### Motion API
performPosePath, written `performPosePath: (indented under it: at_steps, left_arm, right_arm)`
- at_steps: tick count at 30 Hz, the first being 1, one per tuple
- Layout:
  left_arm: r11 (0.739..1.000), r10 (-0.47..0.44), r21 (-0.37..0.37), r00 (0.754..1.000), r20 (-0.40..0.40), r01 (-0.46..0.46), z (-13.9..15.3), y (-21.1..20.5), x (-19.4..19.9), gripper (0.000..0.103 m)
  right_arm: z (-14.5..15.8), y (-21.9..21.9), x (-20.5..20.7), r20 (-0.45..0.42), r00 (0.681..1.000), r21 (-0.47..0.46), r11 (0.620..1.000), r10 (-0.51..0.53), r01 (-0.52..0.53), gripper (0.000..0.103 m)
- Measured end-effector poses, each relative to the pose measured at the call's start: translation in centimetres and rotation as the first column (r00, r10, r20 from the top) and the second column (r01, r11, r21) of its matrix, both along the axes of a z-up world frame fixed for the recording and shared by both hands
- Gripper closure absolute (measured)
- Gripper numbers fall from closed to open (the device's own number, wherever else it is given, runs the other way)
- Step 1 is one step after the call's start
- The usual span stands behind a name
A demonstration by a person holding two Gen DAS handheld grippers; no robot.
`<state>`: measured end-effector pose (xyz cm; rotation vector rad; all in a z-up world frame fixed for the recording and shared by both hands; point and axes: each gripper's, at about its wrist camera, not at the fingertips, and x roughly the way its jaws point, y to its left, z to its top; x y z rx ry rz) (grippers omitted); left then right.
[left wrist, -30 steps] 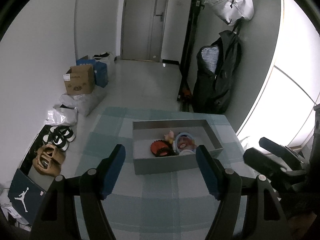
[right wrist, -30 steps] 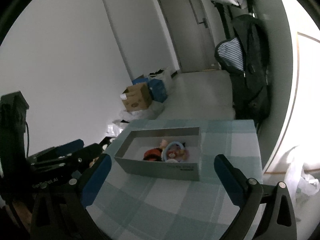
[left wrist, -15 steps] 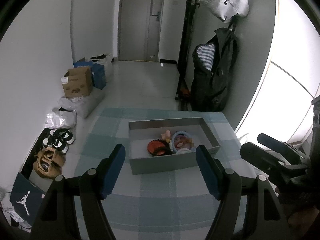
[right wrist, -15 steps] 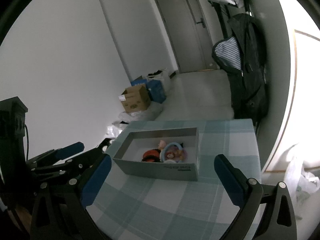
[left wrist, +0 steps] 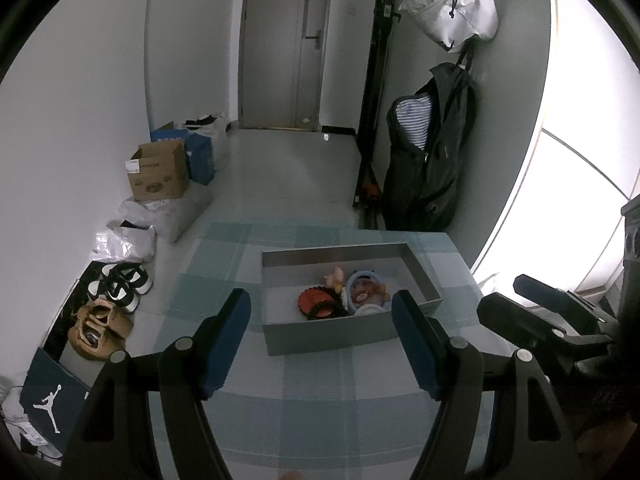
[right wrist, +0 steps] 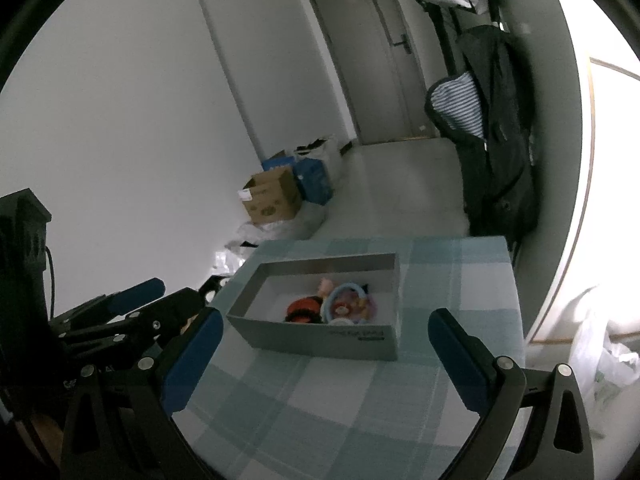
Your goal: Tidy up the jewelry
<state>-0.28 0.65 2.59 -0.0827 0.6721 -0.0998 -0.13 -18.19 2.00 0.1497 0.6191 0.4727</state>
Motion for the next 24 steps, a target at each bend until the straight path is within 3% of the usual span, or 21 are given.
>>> performPosePath:
  at_steps: [24]
  left_arm:
    - [1.0, -0.005, 0.001, 1.0, 0.022, 0.005, 0.1, -0.54, -0.17, 0.034]
  right_arm:
    - [0.17, -0.3, 0.09, -0.003, 1.0, 0.004, 1.0, -0.009, 0.009, 0.0]
